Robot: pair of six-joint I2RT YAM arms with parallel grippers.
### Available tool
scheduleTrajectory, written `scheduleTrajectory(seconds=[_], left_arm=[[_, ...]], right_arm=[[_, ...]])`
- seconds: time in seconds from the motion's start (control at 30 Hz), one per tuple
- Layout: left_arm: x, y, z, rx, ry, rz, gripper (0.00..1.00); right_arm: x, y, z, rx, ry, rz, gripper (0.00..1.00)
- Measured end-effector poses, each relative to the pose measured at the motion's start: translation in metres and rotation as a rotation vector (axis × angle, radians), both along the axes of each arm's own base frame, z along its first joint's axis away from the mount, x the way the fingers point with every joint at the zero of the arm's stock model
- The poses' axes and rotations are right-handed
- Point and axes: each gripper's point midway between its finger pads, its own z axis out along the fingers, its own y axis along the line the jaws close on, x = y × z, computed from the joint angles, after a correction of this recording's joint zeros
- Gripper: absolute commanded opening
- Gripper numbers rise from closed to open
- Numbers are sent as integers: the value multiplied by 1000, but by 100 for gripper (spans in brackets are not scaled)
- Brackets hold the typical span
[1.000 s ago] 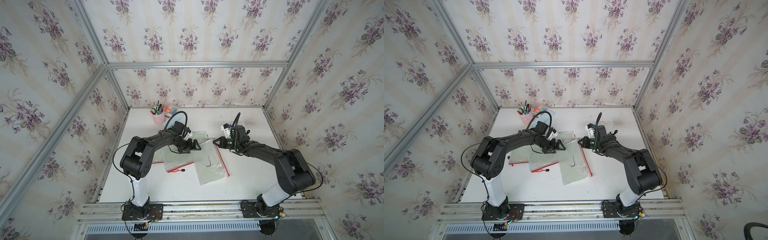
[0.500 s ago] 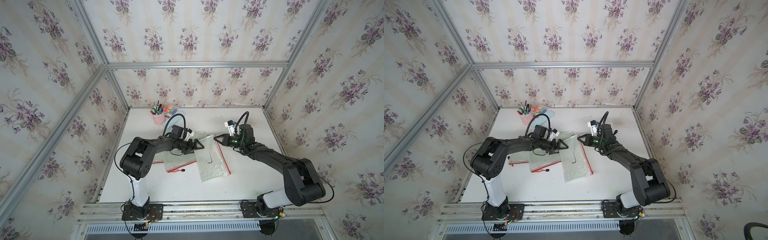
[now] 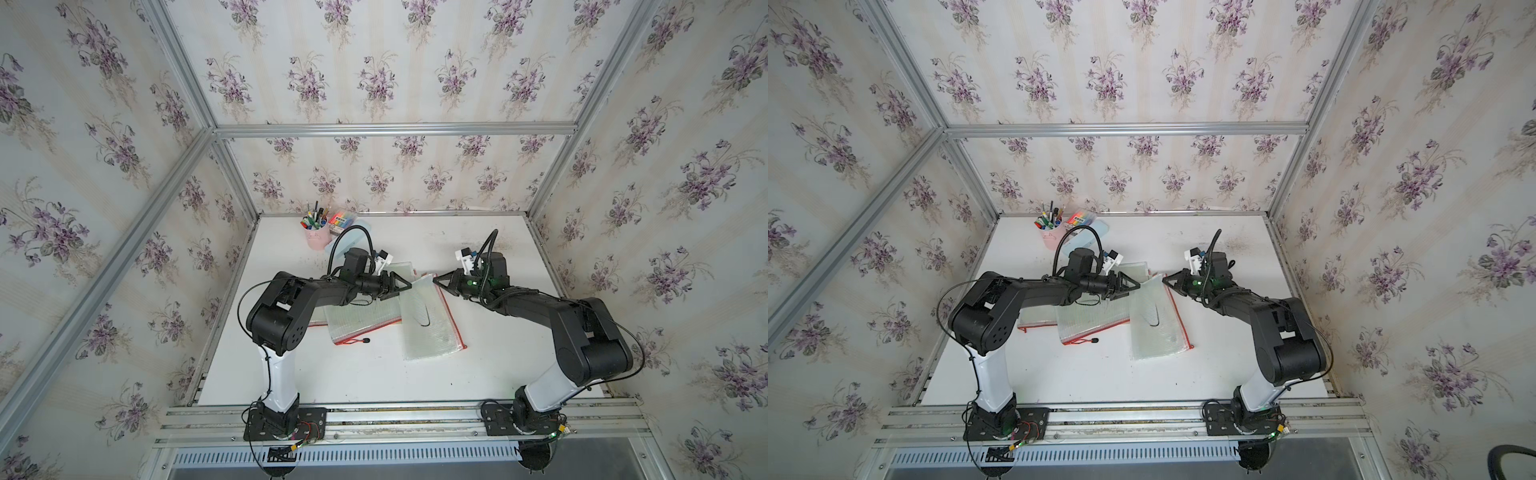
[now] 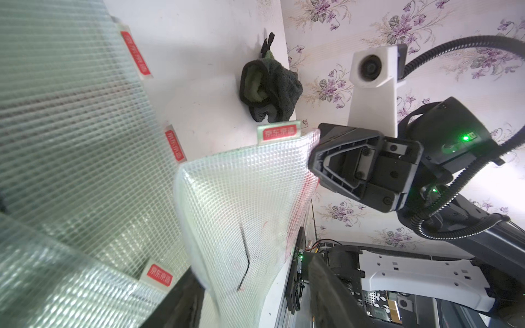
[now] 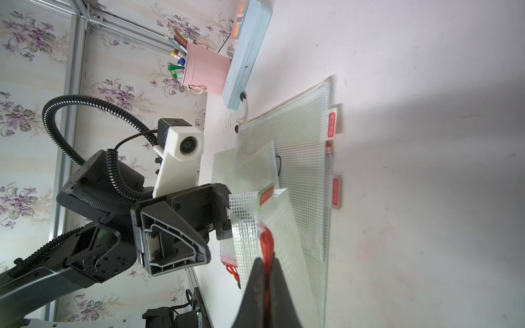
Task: Wipe the document bag
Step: Pick up the document bag from the center of the board.
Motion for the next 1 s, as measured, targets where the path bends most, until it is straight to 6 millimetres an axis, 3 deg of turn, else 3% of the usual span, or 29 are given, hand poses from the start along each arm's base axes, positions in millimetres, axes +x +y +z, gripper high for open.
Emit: scheduleTrajectory(seconds=[0.13, 0.33, 0.57, 0.73, 0.83, 1.0], left_arm=[[0, -9, -3, 24, -2, -35, 50], [-9, -7, -25, 104, 39, -63, 42], [-5, -10, -39, 196, 54, -83, 42], [-12, 2, -50, 290, 57, -76, 35], [-13, 8, -52, 332, 44, -75, 25], [-16, 10, -64, 375, 69, -92, 3]], right_arm=[[-1, -2, -10, 1, 33, -8, 0], [-6, -9, -30, -12, 91, -27, 0], [-6, -12, -39, -33, 101, -29, 0], [-7, -15, -51, -74, 125, -34, 2], [-8, -17, -58, -93, 143, -41, 6], [-2, -18, -55, -119, 129, -35, 27]])
